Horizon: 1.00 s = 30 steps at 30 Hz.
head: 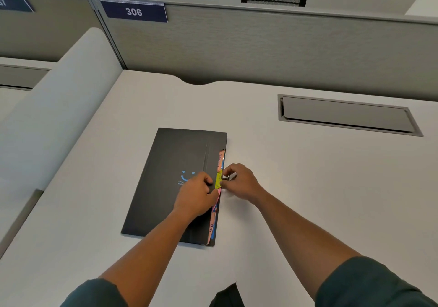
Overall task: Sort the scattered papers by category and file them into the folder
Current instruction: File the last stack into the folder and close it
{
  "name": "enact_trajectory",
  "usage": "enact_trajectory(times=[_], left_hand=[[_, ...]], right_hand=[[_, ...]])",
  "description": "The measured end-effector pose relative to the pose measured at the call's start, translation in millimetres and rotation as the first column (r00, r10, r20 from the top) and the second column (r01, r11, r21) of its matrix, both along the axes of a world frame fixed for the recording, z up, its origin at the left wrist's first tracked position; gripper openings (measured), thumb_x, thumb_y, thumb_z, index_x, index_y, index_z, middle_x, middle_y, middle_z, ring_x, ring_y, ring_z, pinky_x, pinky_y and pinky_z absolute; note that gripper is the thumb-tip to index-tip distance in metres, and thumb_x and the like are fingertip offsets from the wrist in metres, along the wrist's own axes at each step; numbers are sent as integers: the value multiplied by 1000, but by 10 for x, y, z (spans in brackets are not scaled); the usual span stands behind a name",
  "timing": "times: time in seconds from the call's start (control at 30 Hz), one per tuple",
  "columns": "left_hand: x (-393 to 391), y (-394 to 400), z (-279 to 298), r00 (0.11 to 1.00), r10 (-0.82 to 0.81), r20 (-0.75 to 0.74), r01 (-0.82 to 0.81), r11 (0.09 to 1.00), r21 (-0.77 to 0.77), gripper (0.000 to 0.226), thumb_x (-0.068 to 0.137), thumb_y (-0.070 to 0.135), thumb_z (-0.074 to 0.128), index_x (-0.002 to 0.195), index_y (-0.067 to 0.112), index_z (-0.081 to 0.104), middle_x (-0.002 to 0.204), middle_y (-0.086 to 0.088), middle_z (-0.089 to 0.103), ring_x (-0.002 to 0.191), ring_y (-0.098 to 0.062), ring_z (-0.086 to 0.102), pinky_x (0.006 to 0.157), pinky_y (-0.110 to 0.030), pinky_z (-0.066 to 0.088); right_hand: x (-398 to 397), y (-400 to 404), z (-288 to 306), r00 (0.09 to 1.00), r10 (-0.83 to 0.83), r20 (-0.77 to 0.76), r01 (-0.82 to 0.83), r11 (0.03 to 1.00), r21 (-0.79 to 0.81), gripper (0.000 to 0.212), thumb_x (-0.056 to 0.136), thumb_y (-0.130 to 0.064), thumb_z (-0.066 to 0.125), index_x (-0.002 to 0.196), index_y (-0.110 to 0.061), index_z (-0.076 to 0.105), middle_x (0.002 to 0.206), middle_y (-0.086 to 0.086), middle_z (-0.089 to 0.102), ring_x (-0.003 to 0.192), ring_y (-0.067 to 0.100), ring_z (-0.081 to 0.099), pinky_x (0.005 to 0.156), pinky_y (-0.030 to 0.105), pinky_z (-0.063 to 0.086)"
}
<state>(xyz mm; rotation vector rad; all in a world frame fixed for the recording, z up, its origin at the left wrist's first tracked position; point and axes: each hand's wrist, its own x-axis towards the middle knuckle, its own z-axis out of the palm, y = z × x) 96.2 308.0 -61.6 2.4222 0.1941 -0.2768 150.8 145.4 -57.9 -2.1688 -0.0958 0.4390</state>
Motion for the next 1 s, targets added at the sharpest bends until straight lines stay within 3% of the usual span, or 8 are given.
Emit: enact_trajectory(times=[0.17, 0.23, 0.33, 0.43, 0.57, 0.73, 0.83, 1.0], left_hand=[[49, 99, -109, 975, 179, -135, -209, 942, -262, 16, 99, 25, 54, 113, 21, 59, 80, 4, 68, 78, -11, 65, 69, -26, 51], [75, 114, -102, 947, 244, -207, -305, 883, -357, 14, 102, 26, 49, 111, 21, 59, 86, 2, 70, 78, -14, 66, 77, -32, 56], [123, 101, -74, 926, 283, -250, -366, 838, -405, 20, 102, 39, 48, 101, 23, 59, 86, 1, 70, 68, -9, 64, 76, -32, 57], [163, 88, -75, 915, 310, -259, -391, 838, -380, 27, 97, 49, 54, 95, 23, 62, 84, 1, 71, 66, -10, 66, 77, -34, 60], [171, 75, -128, 914, 347, -209, -400, 858, -322, 23, 91, 44, 66, 91, 21, 65, 78, 2, 73, 65, -10, 69, 78, -39, 61], [163, 71, -143, 920, 360, -155, -388, 889, -242, 24, 89, 46, 69, 89, 22, 64, 72, 6, 72, 61, -5, 70, 69, -32, 60], [154, 53, -121, 924, 363, -125, -382, 902, -201, 26, 88, 48, 68, 89, 22, 62, 70, 7, 71, 56, -1, 68, 56, -21, 48], [175, 33, -106, 919, 373, -125, -391, 903, -179, 22, 88, 45, 69, 88, 25, 60, 70, 7, 70, 52, 0, 67, 54, -19, 45]], right_hand=[[-13, 22, 19, 994, 28, -104, -23, 999, 47, 35, 75, -16, 78, 108, -18, 65, 111, 0, 62, 97, 18, 62, 84, 35, 55], [-15, 49, 6, 994, 30, -110, -25, 998, 50, 34, 77, -15, 75, 110, -18, 64, 111, 0, 62, 97, 18, 61, 84, 33, 54], [-10, 114, -15, 997, 46, -57, -46, 999, 11, 25, 83, -13, 69, 108, -14, 67, 110, 3, 62, 97, 18, 60, 86, 34, 53], [0, 172, -43, 998, 55, 5, -55, 998, -40, 22, 85, -12, 66, 106, -10, 72, 102, -1, 61, 91, 11, 55, 78, 23, 47], [1, 217, -65, 998, 42, 49, -39, 997, -65, 14, 84, -14, 67, 94, -12, 77, 84, -9, 60, 80, 5, 52, 62, 6, 33], [15, 253, -101, 999, 23, 32, -21, 997, -80, 11, 84, -16, 68, 88, -13, 78, 81, -8, 62, 78, 6, 54, 60, 8, 34], [15, 281, -120, 999, 4, 33, -1, 996, -88, 11, 83, -18, 70, 88, -13, 79, 86, -2, 71, 82, 7, 57, 60, 9, 35], [5, 317, -127, 999, -20, 42, 25, 994, -106, 13, 84, -20, 70, 88, -12, 79, 89, 3, 74, 87, 12, 62, 66, 17, 40]])
